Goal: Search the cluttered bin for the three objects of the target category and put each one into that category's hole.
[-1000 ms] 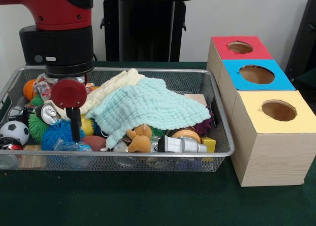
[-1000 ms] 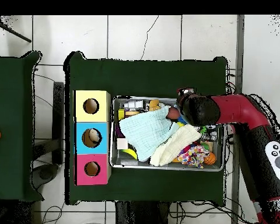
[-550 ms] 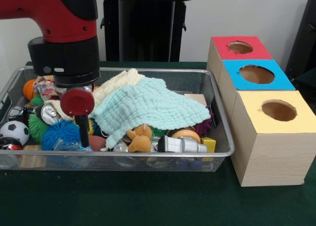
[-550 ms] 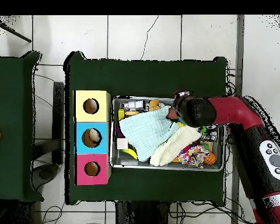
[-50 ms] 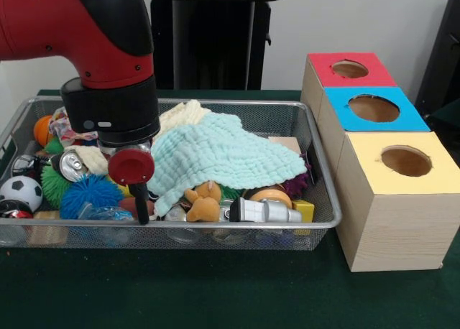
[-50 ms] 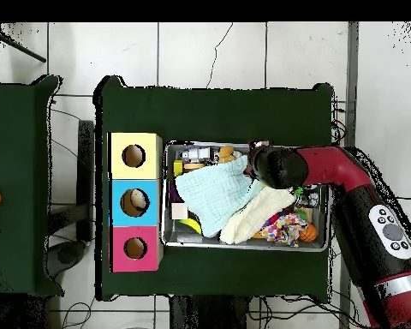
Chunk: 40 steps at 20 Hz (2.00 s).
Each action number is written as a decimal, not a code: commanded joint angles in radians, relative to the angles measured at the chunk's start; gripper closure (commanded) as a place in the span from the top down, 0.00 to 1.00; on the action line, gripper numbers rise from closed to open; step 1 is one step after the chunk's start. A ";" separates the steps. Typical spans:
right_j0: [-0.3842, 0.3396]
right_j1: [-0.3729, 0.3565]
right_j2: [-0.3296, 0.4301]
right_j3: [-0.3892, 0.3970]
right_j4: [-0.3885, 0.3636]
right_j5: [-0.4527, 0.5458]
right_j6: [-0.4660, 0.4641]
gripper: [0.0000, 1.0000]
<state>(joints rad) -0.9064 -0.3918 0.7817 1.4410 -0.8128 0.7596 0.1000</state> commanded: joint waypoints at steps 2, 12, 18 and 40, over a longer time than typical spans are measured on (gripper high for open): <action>-0.014 0.047 -0.013 -0.068 -0.048 0.033 -0.180 1.00; -0.006 -0.007 0.006 -0.101 -0.020 0.119 -0.240 1.00; 0.004 -0.048 0.011 -0.108 -0.001 0.164 -0.244 1.00; -0.017 0.104 -0.043 -0.056 -0.078 -0.001 -0.135 1.00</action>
<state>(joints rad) -0.9134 -0.3751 0.7826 1.3786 -0.8224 0.7982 0.1000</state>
